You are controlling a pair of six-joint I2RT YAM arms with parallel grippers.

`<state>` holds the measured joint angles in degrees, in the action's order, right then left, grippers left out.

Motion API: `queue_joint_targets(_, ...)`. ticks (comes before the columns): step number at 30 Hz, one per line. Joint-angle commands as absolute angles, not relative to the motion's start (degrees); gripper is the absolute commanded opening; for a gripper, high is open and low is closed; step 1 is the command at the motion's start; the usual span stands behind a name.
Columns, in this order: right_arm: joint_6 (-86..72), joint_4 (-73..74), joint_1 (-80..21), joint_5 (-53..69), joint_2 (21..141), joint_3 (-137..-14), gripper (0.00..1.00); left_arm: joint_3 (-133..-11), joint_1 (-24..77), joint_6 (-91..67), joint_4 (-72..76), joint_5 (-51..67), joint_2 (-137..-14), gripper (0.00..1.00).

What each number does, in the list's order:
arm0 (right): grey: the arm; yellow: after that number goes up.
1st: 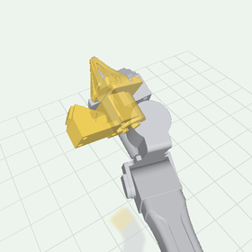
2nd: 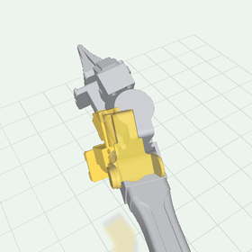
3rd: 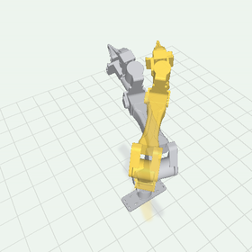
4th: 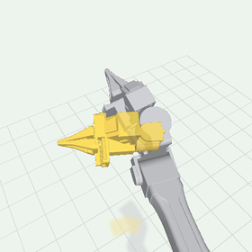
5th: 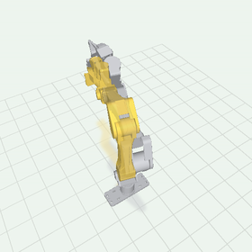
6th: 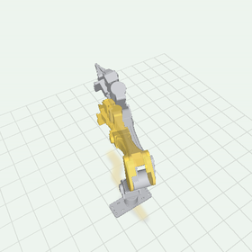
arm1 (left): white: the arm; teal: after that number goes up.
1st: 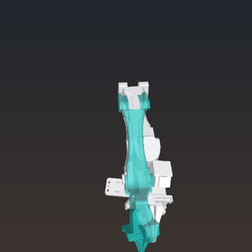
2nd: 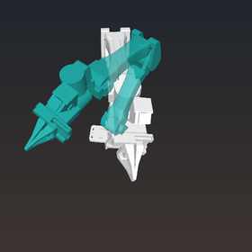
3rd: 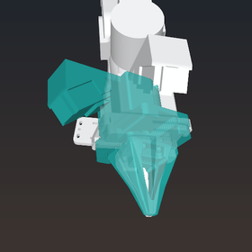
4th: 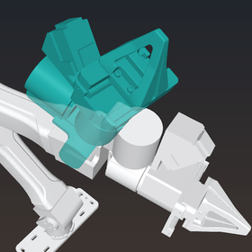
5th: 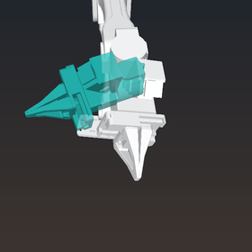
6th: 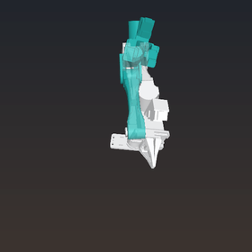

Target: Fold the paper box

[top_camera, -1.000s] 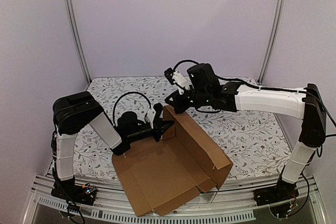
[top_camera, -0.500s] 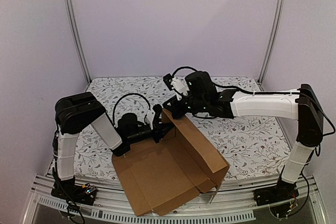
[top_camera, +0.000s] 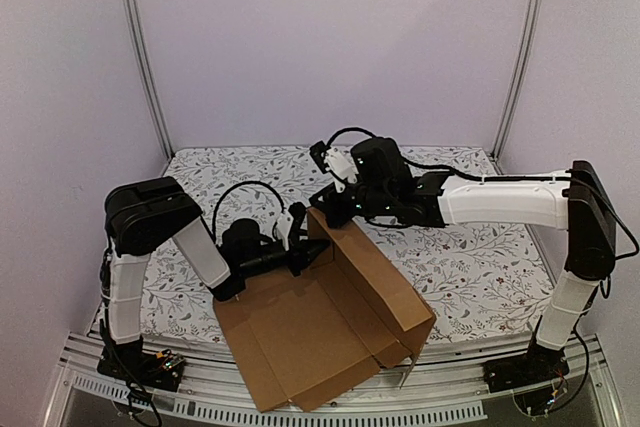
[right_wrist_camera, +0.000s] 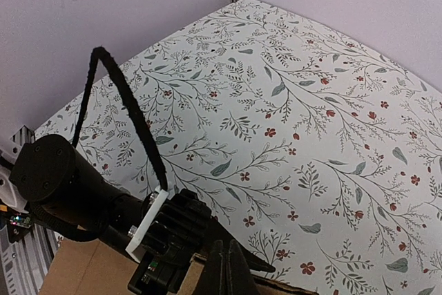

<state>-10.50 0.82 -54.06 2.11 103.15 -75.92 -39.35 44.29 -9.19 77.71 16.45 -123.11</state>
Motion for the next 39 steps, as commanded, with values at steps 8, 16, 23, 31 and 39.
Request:
queue_joint_targets(8,-11.06,7.51,-54.84,1.47,105.57,-73.59,0.00,-39.72,44.15,-7.88,87.36,16.57,-121.21,0.00)
queue_joint_targets(16,-11.63,7.65,-54.81,0.39,102.06,-72.86,0.12,-38.35,45.49,-4.84,87.36,12.95,-119.61,0.00)
queue_joint_targets(23,-10.84,10.33,-54.84,-2.68,95.47,-71.97,0.27,-35.41,46.56,-2.28,87.36,4.50,-117.35,0.00)
queue_joint_targets(31,-9.29,16.65,-54.82,-8.35,85.55,-69.36,0.40,-33.03,47.11,-2.25,86.80,-7.97,-114.52,0.00)
queue_joint_targets(39,-8.22,26.14,-54.83,-14.89,76.16,-67.76,0.43,-31.40,48.12,-4.36,81.28,-18.15,-111.17,0.00)
